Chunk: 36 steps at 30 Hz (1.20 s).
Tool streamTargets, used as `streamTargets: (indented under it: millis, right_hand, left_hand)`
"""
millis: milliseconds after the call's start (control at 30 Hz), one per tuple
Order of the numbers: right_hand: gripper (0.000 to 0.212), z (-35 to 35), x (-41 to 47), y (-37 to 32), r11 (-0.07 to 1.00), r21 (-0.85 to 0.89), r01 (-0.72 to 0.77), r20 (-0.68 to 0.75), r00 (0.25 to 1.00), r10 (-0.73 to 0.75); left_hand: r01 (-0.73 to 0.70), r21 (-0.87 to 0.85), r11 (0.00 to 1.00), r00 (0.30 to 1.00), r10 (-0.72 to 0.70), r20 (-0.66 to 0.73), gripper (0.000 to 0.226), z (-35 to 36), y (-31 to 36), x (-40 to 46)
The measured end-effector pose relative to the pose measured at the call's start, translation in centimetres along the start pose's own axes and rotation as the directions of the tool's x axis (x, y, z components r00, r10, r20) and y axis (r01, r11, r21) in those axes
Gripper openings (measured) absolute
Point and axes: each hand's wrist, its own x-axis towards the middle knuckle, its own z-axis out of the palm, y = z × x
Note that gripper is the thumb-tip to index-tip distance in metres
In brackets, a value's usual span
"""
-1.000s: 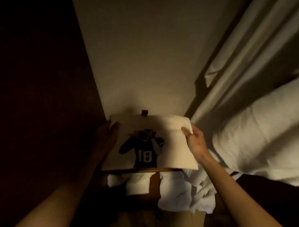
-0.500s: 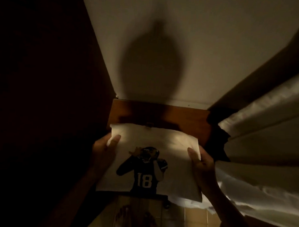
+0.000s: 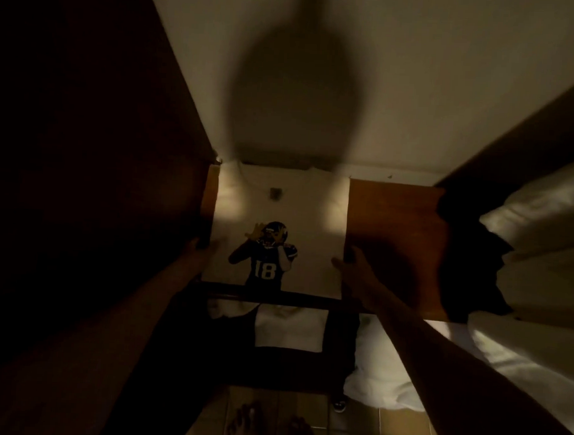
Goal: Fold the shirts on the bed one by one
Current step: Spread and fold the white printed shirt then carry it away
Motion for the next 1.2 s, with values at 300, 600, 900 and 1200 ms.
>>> streamTargets:
  millis: [300,600,900,1200]
  right_hand:
    - [0.046,0.5,-0.1,1.7,0.996,-0.06,0.069,-0.098,0.992,-0.074]
    - [0.057,2.4,-2.8,3.9,0.815,-0.506,0.283,-0.261,0.85,-0.458]
    - [0.059,5.5,0.4,7.2,0.057,-0.804,0.592,0.414,0.626,-0.661]
    - [0.067,5.6,3.2,5.9,0.078,-0.839,0.538,0.349,0.643,-0.682]
  left_hand:
    - [0.034,0.048,0.998,0.991,-0.027,-0.134,0.045,1.1,-3.5,0.0]
    - [-0.025,0.274,0.961,0.94,0.115,-0.32,0.048,4.2,-5.4,-3.0]
    - [-0.491,0.842,0.223,0.729,0.635,0.257,0.062,7.7,-8.1,0.8]
    - [-0.393,0.845,0.362,0.728,0.684,0.046,0.068,7.3,-7.6,3.5]
